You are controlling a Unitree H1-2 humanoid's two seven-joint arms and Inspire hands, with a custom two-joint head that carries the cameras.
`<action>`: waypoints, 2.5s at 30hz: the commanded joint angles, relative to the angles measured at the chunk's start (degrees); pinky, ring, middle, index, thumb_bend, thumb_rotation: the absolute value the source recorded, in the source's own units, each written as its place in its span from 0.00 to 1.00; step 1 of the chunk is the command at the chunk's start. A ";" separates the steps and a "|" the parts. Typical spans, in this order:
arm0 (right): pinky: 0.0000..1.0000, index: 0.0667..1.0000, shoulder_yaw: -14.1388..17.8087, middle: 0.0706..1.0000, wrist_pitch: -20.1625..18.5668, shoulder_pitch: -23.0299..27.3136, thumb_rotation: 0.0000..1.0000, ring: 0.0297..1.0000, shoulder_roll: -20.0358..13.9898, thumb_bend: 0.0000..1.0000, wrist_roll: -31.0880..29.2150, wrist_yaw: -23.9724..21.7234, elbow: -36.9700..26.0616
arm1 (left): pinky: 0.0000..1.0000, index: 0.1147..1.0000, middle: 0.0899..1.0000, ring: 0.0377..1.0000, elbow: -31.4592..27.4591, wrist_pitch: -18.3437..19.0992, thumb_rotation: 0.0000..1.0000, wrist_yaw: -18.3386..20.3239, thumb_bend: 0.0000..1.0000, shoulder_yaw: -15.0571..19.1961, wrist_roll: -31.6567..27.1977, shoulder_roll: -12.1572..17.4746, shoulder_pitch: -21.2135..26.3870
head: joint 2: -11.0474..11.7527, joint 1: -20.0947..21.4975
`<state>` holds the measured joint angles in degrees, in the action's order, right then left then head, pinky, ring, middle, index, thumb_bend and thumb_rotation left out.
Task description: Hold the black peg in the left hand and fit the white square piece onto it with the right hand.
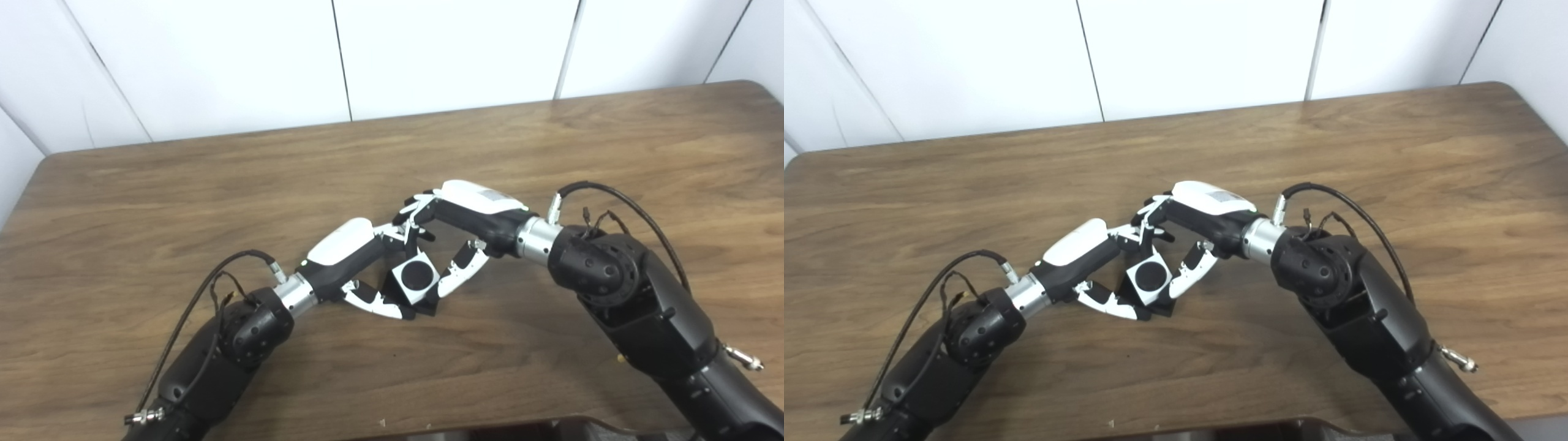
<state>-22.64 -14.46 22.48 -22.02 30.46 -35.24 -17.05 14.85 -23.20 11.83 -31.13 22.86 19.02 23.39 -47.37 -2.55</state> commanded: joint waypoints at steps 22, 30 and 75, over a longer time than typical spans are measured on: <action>0.92 0.99 1.30 1.00 2.59 1.41 0.43 0.98 -2.51 1.00 -1.53 -0.01 0.22 | 0.79 0.43 0.83 0.88 2.24 1.07 0.08 3.88 0.52 -1.51 3.99 1.00 -1.68 | -0.05 0.04; 0.91 0.98 2.01 0.99 3.30 1.25 0.44 0.97 -2.56 1.00 -1.65 0.78 0.61 | 0.79 0.43 0.83 0.88 2.53 1.00 0.08 4.00 0.52 -1.49 3.99 0.94 -1.53 | -0.08 0.24; 0.82 0.89 21.65 0.91 1.01 -10.65 0.32 0.90 0.89 0.86 -10.29 17.16 -2.69 | 0.79 0.43 0.83 0.87 3.61 0.00 0.07 4.21 0.52 0.08 3.20 2.00 -2.01 | 0.75 3.66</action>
<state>-1.81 -15.68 10.75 -21.37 19.80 -21.12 -19.24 16.02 -25.47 11.86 -29.88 23.00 19.13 23.10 -46.58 1.05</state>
